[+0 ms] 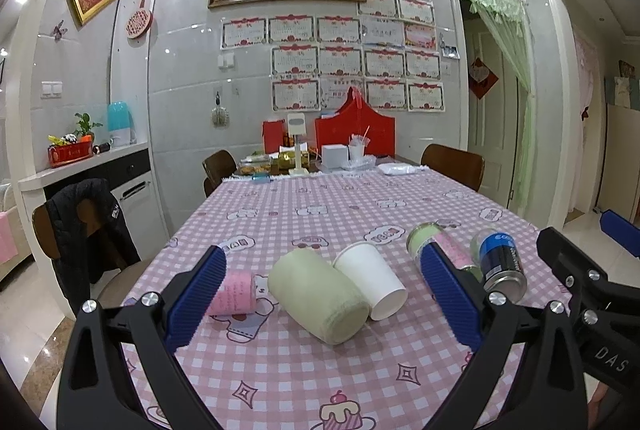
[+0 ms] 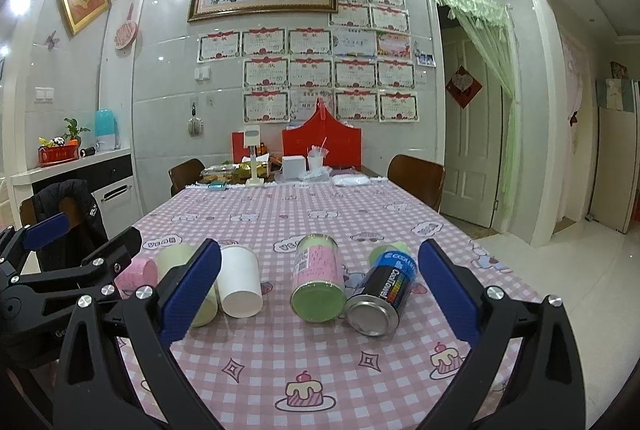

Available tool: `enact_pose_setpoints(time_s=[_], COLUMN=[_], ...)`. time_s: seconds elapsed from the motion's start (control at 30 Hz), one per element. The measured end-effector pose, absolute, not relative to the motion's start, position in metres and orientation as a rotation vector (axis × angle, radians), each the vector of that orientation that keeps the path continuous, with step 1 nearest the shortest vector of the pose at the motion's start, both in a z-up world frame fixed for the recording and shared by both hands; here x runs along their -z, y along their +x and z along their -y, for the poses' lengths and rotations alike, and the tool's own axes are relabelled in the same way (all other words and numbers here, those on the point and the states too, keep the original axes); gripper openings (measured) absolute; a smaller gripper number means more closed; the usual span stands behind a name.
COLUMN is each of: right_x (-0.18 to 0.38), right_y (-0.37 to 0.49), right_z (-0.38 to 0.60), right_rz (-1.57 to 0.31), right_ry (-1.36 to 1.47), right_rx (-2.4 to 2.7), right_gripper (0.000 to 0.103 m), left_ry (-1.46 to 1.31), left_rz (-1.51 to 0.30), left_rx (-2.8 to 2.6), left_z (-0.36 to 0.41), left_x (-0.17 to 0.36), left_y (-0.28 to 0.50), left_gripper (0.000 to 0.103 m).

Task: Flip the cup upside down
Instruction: 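Lower the left tool around the pale green cup and close its fingers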

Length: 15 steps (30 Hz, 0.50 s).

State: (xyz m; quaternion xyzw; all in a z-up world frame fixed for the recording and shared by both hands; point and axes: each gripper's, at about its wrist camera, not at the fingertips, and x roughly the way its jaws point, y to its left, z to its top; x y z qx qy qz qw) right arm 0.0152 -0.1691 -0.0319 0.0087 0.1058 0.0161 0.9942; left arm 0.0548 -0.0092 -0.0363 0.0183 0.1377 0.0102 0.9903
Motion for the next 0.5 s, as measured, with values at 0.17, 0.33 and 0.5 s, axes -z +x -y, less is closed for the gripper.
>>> enact_pose_setpoints(time_s=[0.17,0.33,0.5], right_x=[0.04,0.051,0.063], right_y=[0.028,0.044,0.059], right_z=[0.173,0.179,0.189], right_rz=[-0.243,-0.285,-0.33], right_ry=[0.017,0.02,0.035], right_rx=[-0.037,-0.029,-0.008], right_gripper=[0.095,0.095,0.095], left_ry=[0.022,0.017,0.004], left_rz=[-0.348,-0.431,-0.505], left_rx=[0.003,0.014,0.011], left_z=[0.009,0.014,0.018], left_x=[0.048,0.064,0.081], left_y=[0.074,0.098,0.12], left_gripper=[0.096,0.096,0.096])
